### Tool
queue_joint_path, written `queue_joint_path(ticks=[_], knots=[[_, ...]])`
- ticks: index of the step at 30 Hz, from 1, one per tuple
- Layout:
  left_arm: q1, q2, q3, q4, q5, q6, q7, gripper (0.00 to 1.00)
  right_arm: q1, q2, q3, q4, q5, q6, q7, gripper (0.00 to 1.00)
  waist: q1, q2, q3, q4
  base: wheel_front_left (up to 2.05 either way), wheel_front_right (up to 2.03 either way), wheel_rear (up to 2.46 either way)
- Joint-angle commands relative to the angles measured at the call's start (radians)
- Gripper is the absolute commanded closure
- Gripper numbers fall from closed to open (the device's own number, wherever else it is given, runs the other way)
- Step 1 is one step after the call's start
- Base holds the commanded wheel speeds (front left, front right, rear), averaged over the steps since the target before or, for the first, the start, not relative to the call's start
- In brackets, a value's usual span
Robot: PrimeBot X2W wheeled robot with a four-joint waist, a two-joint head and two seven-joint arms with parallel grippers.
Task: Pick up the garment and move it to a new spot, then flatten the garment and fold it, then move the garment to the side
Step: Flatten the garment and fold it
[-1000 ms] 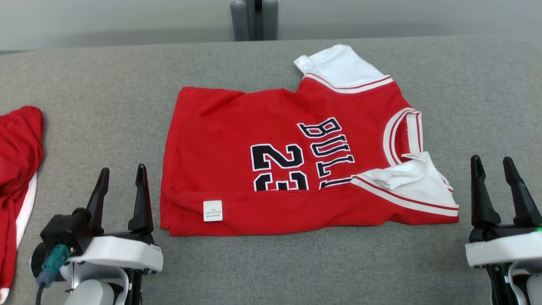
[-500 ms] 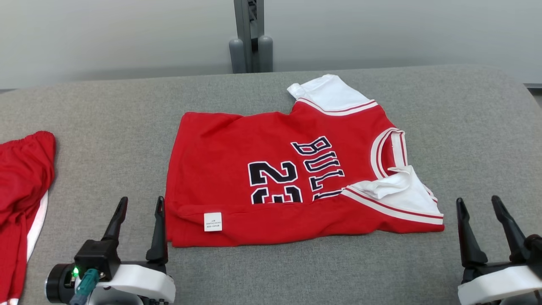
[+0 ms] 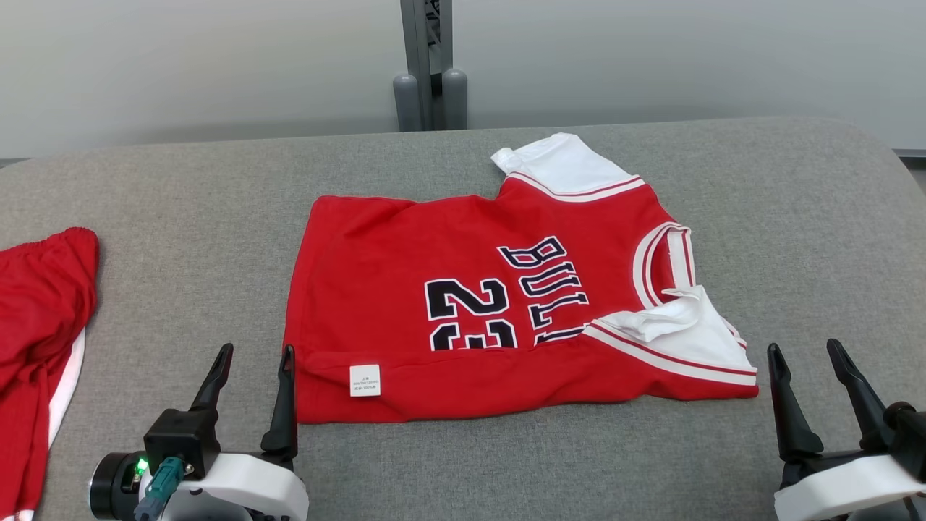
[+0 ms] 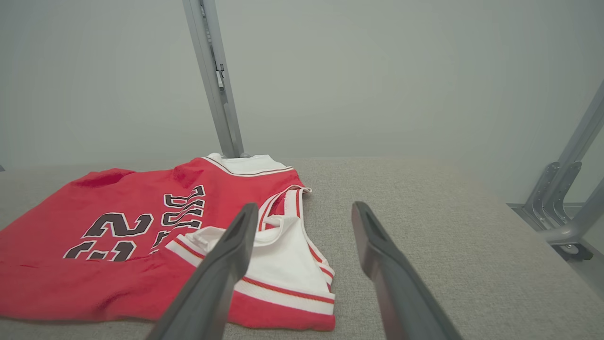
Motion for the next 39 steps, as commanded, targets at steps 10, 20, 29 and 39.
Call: queue_joint_path(ticks=[10,20,29,39], knots=[[-0.007,-0.003,-0.018,0.038,-0.024,0.005,0.068,0.0,-0.078,-0.033,0.04,0.109,0.026,0.002,-0.004,0.0,0.0,0.0,0.04,-0.007,0.0,0.0,0.0],[-0.045,-0.028,-0.027,0.139,-0.074,-0.027,0.115,0.0,-0.193,-0.063,0.1,0.359,0.068,0.002,-0.042,0.0,0.0,0.0,0.109,0.004,0.0,0.0,0.0],[-0.102,-0.021,-0.021,0.206,-0.114,-0.059,0.175,0.0,-0.287,-0.063,0.139,0.526,0.078,0.001,-0.032,0.0,0.0,0.0,0.148,0.003,0.0,0.0,0.0],[-0.105,-0.027,-0.034,0.224,-0.157,-0.08,0.243,1.0,-0.318,-0.055,0.178,0.58,0.126,0.001,-0.025,1.0,0.0,0.0,0.145,-0.008,0.0,0.0,0.0]])
